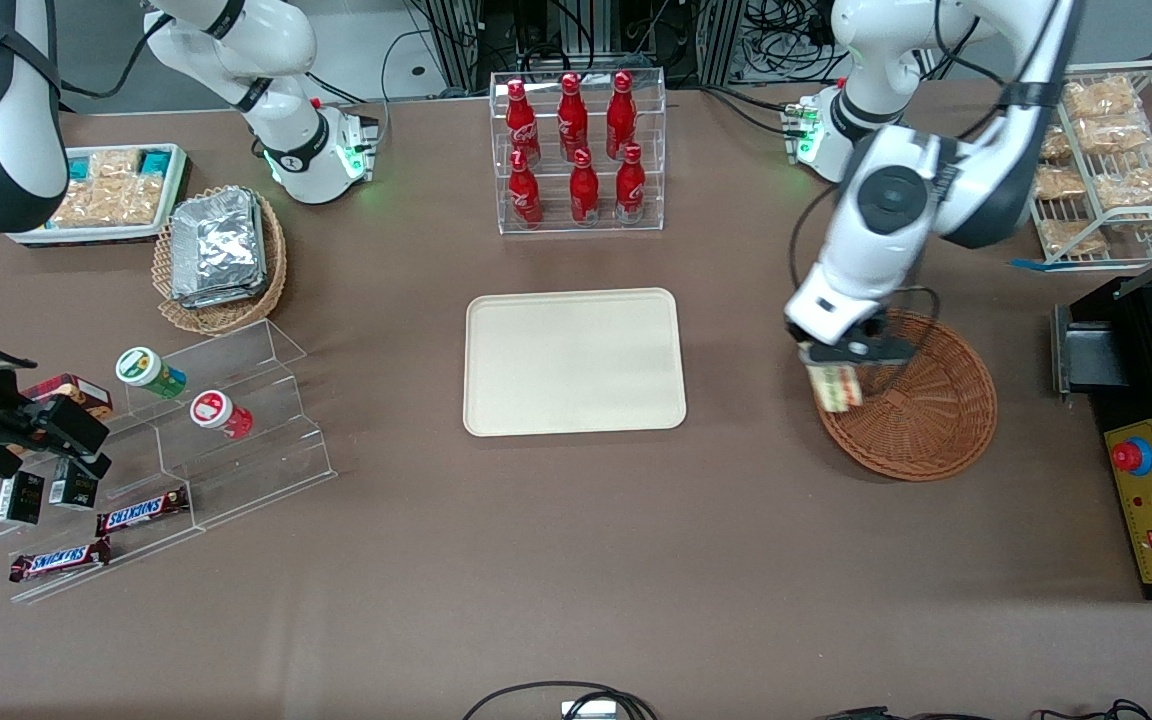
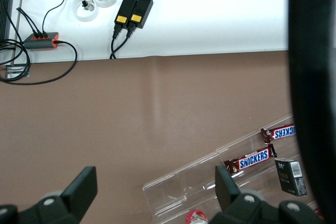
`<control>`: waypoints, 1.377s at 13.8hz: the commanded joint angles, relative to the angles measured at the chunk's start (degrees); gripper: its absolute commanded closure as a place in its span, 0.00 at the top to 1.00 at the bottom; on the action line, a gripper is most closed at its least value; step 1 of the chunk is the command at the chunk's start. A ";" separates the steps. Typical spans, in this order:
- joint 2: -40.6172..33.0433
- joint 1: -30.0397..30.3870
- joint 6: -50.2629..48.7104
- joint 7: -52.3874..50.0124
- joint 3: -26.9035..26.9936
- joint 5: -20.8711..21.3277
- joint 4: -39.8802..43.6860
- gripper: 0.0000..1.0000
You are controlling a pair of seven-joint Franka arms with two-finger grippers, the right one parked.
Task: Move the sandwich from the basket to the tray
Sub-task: 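Lift the sandwich and carry it over the cream tray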
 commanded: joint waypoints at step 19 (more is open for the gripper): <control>25.27 -6.62 4.82 -12.73 -16.83 6.40 12.11 0.00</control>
